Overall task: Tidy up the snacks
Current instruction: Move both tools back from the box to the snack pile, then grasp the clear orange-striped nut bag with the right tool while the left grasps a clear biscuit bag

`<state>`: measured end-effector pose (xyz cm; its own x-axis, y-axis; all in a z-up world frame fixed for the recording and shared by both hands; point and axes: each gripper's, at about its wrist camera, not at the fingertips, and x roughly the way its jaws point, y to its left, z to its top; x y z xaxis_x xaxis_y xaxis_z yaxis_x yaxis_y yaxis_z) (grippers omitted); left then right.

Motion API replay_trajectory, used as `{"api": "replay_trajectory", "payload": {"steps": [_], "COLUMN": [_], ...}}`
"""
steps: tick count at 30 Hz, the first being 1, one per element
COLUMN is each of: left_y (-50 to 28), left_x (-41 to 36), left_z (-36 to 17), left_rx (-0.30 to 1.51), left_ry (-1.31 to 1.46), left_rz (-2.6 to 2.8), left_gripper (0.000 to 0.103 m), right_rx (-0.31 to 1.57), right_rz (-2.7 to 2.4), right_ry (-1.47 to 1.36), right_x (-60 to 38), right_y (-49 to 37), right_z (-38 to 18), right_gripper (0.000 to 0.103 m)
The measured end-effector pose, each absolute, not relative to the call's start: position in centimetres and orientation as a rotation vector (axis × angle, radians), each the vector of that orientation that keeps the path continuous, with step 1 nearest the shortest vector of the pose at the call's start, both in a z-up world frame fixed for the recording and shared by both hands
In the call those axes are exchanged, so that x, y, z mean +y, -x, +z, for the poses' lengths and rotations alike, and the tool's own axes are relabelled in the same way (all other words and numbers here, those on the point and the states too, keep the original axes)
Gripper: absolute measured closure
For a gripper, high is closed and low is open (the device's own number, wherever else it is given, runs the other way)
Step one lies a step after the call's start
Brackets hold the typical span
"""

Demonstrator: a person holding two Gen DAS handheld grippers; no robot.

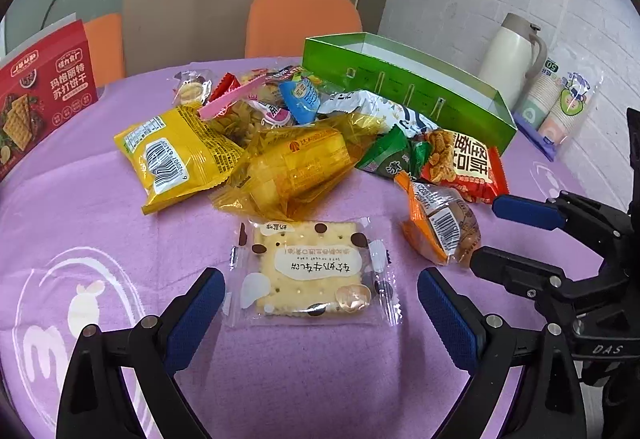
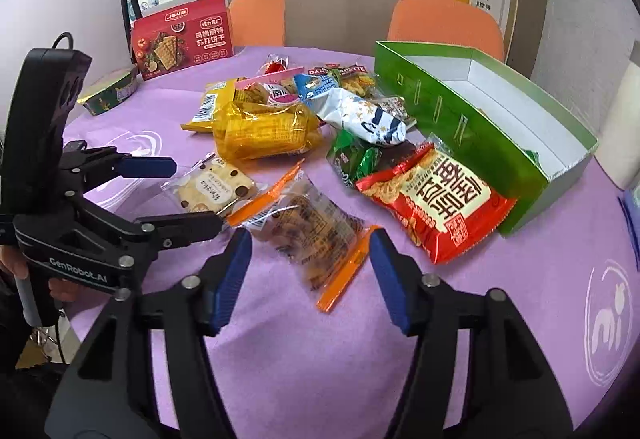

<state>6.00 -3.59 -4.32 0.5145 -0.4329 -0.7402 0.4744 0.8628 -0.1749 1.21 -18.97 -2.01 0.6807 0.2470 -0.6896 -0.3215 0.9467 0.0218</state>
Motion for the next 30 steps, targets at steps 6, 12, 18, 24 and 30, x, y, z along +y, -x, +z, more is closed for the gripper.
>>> {"api": "replay_trajectory", "payload": {"steps": [6, 12, 18, 24, 30], "left_y": [-6.9, -7.1, -7.2, -7.4, -6.7], "left_x": [-3.2, -2.5, -3.7, -5.1, -6.0], "left_z": [-5.0, -5.0, -5.1, -5.5, -5.0], "left_rx": [0.902, 0.903, 0.909, 0.916, 0.882], "left_ry": [-0.039, -0.015, -0.086, -0.161, -0.203], "left_rz": [-0.516, -0.533, -0.504, -0.434, -0.464], "left_gripper": [0.004, 0.005, 0.005, 0.005, 0.06], "right_rx": [0.771, 0.807, 0.83, 0.802, 0.768], "right_rz": [0.39, 0.41, 0.373, 0.335, 0.316], "right_ry": [0.21, 0.175, 0.085, 0.005, -0.032], "right_x": [-17.7, -18.3, -19.4, -21.2, -22.2], "right_y": [-3.3, -4.6, -4.5, -2.5, -0.7], "right_z": [-3.1, -3.8, -3.5, -2.5, -1.8], "right_gripper": [0.036, 0.036, 0.061, 0.07, 0.071]}}
